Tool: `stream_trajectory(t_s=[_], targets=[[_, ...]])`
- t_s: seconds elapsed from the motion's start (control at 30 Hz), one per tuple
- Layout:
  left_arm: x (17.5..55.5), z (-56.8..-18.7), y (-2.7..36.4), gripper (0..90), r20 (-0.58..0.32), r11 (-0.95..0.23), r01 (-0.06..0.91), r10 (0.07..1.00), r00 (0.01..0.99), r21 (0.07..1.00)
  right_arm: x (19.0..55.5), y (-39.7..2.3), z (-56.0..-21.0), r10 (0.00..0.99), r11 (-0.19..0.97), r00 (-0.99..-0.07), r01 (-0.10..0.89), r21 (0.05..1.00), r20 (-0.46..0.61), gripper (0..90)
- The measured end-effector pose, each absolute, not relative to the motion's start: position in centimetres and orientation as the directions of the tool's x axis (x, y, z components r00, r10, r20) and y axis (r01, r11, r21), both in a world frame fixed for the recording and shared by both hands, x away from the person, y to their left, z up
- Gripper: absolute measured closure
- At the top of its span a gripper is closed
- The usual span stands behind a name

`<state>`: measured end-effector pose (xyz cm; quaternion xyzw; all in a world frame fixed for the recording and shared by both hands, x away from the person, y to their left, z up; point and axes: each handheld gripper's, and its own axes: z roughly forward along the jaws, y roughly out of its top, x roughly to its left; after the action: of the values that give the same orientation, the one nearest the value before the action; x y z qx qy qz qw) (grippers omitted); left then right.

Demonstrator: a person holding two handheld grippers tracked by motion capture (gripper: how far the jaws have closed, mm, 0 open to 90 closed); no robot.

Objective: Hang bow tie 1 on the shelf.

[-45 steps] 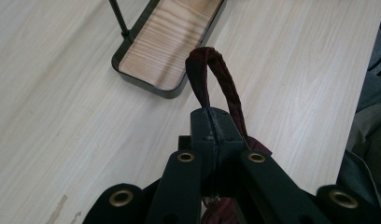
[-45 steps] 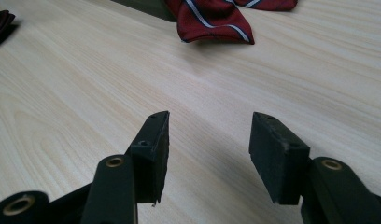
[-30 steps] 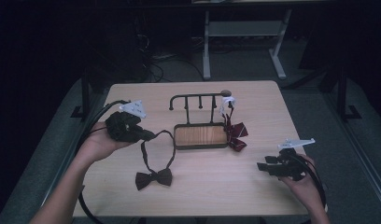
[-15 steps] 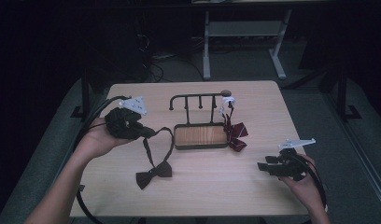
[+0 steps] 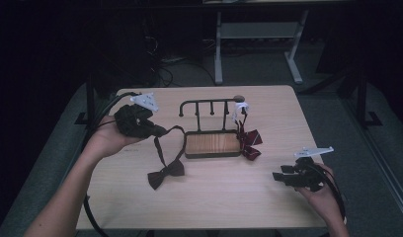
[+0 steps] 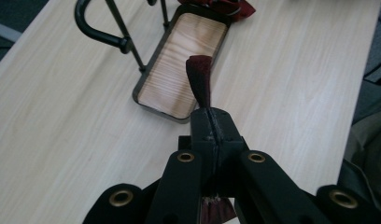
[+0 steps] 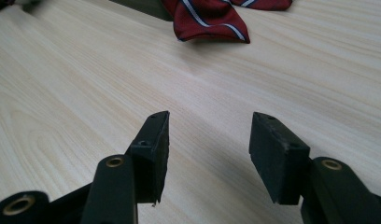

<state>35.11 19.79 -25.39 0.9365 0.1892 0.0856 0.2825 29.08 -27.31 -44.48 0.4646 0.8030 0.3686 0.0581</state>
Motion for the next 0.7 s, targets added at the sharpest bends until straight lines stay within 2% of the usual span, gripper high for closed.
stream_trajectory(t_s=[0.7], targets=[[38.2,-23.8,19.3,89.6,0.05,-0.757,0.342,0.442,0.896,0.557,29.1,-27.2,-44.6,0.783,0.302,-0.568,0.703,0.644,0.253,47.5]])
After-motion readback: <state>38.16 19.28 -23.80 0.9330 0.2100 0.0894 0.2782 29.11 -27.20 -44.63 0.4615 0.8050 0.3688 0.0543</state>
